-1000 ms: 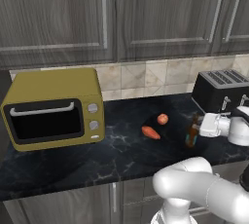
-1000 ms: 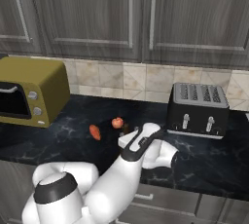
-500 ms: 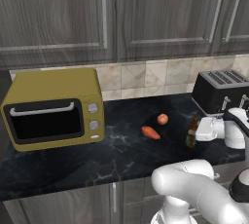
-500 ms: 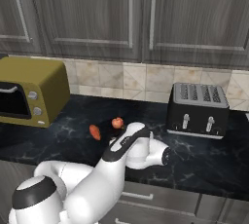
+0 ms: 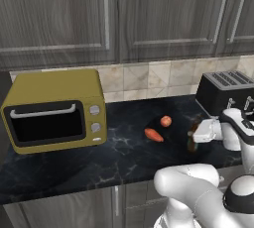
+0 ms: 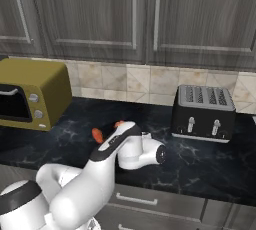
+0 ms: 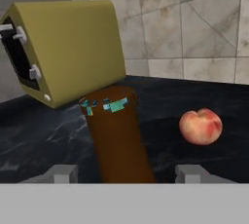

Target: Place the beer on the top shelf of the fridge to keep it out of children's reach, and place the sweet potato and peach on lower shelves for easy access.

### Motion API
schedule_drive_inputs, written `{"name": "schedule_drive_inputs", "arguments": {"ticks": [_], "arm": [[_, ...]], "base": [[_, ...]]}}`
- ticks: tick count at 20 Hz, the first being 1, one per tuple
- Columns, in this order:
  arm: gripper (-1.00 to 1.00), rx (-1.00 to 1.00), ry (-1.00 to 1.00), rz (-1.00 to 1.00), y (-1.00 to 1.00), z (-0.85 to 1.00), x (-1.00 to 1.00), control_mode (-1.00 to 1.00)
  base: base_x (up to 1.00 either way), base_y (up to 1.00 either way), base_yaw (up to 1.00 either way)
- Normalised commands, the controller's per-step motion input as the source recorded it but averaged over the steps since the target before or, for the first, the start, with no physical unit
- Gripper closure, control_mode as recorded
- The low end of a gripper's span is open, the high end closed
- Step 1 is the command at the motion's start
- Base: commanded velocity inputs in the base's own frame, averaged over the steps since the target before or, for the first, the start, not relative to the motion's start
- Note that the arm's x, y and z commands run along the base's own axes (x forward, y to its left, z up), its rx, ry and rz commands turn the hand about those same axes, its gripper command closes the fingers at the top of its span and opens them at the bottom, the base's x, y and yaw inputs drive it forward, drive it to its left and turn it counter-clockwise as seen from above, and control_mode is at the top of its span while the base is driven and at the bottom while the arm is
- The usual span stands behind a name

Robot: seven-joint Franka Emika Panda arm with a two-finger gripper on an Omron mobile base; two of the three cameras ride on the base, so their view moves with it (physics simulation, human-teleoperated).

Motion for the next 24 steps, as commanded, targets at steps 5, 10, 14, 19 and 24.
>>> {"name": "schedule_drive_inputs", "arguments": {"ticks": [5,10,14,19,24], "arm": [[1.00,0.00,0.00,-0.01,0.00,0.00,0.09,-1.00],[1.00,0.00,0.00,0.00,0.00,0.06,0.03,-1.00],[1.00,-0.02,0.02,0.00,0.00,0.76,-0.28,-1.00],[1.00,-0.08,0.09,-0.01,0.01,1.00,-0.49,-1.00],[1.00,-0.09,0.19,-0.09,0.10,1.00,-0.64,-1.00]], "base": [[0.00,0.00,0.00],[0.00,0.00,0.00],[0.00,0.00,0.00],[0.00,0.00,0.00],[0.00,0.00,0.00]]}}
